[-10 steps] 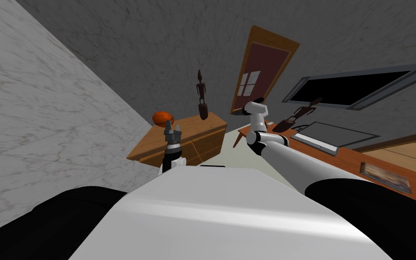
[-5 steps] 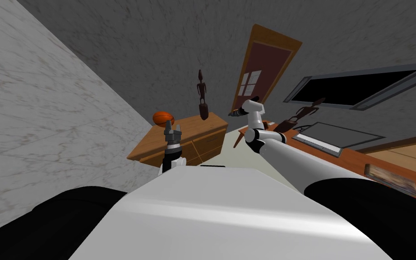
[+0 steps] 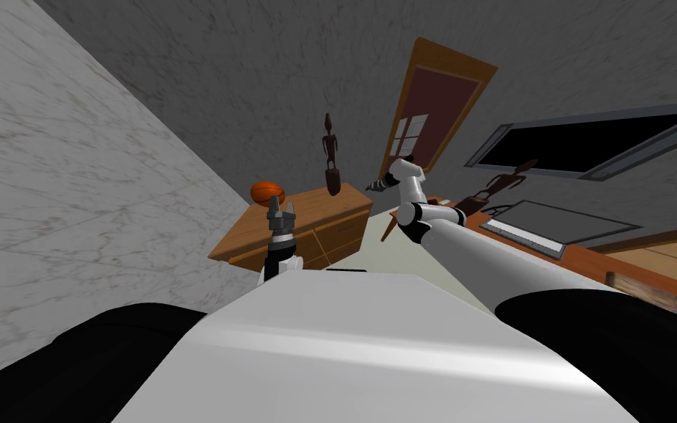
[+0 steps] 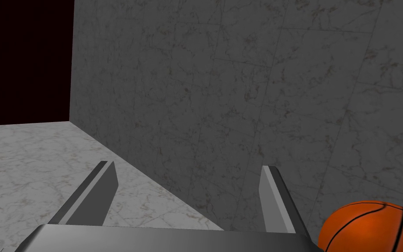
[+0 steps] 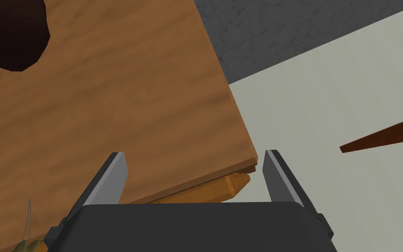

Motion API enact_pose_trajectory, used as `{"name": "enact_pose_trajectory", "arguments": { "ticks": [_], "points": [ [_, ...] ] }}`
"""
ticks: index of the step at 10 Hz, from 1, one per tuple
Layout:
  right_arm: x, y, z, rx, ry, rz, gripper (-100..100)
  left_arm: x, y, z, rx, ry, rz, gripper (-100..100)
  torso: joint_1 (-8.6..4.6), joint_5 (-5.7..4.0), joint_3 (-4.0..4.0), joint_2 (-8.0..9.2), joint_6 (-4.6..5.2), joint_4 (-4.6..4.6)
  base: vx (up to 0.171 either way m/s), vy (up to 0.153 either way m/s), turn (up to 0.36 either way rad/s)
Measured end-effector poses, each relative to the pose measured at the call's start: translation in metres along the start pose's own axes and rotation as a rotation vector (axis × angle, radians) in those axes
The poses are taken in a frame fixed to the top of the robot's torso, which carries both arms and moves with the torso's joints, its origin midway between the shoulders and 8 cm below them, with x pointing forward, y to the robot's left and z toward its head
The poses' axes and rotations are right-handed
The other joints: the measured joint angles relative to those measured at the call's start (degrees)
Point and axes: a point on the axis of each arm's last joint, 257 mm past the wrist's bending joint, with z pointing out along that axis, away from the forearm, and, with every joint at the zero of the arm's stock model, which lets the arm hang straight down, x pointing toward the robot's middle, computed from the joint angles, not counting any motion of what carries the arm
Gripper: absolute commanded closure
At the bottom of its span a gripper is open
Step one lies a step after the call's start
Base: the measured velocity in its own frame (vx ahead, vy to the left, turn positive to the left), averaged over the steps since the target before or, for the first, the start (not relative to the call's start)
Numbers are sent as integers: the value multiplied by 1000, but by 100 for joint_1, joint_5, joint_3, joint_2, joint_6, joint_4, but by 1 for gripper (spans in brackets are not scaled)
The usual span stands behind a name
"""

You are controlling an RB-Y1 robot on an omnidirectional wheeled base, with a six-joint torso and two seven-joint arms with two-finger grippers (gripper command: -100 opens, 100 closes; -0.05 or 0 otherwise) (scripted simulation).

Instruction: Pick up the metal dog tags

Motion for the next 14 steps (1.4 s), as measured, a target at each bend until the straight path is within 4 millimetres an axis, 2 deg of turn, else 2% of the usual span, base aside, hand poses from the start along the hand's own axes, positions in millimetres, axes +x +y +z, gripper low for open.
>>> {"name": "enact_pose_trajectory", "arguments": {
  "ticks": [4, 7, 10, 11, 14],
  "points": [
    [-41, -47, 8, 78, -182, 51, -100, 0, 0, 0, 0, 0, 0, 0, -1, -1, 1, 2, 1, 0, 17, 12, 33],
    [-69, -75, 11, 117, -303, 75, -100, 0, 0, 0, 0, 0, 0, 0, -2, -2, 0, 2, 3, -1, 16, 10, 21],
    [-90, -91, 8, 138, -390, 89, -100, 0, 0, 0, 0, 0, 0, 0, -5, -2, 3, 6, 3, 0, 13, 10, 33],
    [-104, -98, 10, 148, -437, 95, -100, 0, 0, 0, 0, 0, 0, 0, -3, -2, 1, 4, 2, -1, 16, 9, 26],
    [-115, -113, 2, 160, -505, 102, -100, 0, 0, 0, 0, 0, 0, 0, -5, -2, 4, 7, 3, 1, 13, 8, 31]
  ]
}}
